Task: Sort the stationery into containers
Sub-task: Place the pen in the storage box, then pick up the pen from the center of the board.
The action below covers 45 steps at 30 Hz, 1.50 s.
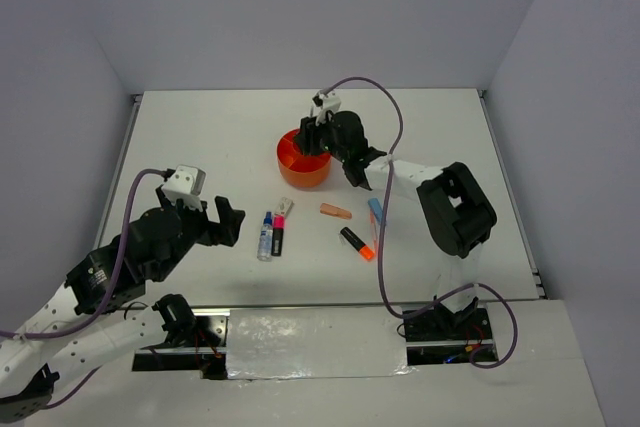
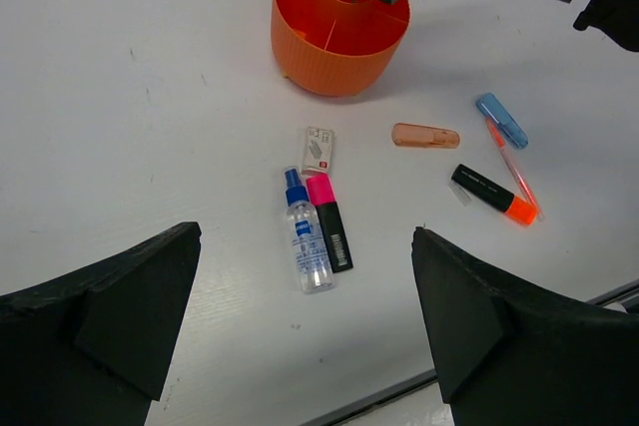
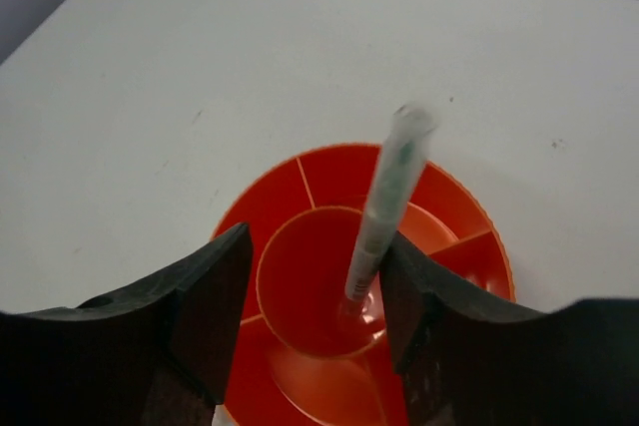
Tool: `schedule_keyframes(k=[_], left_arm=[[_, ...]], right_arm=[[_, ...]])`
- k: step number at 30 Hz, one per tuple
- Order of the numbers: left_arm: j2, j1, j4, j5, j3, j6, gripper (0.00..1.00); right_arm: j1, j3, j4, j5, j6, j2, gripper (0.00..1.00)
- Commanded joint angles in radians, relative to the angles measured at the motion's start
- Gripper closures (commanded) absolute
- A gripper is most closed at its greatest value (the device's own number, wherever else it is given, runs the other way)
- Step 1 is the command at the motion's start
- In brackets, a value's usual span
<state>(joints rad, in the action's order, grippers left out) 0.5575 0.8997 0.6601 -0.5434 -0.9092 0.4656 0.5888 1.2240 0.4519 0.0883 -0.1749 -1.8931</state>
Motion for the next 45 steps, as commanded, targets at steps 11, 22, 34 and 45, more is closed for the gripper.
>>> schedule_keyframes(k=[11,22,34,45], left_arm=[[0.004,-0.025,-0.053,0.040,0.004,-0.024,0.01],[0.016,-0.050,-0.039,0.008,0.000,-0.002,0.01],[0.073,-0.070,-0.013,-0.010,-0.005,0.013,0.01],[0.076,-0.074,-0.005,-0.004,-0.002,0.008,0.01]], right_arm=[[0.003,-0.041,-0.030,-0.035,-0.006,0.299,0.00],[0.000,0.007,-0.856,-0.243,-0.092,0.590,0.00],[-0.001,-0.319,-1.069,-0.252,-0.209,0.738,0.18],[-0.001,-0.327,-1.042,-0.257,-0.225,0.531,0.33]])
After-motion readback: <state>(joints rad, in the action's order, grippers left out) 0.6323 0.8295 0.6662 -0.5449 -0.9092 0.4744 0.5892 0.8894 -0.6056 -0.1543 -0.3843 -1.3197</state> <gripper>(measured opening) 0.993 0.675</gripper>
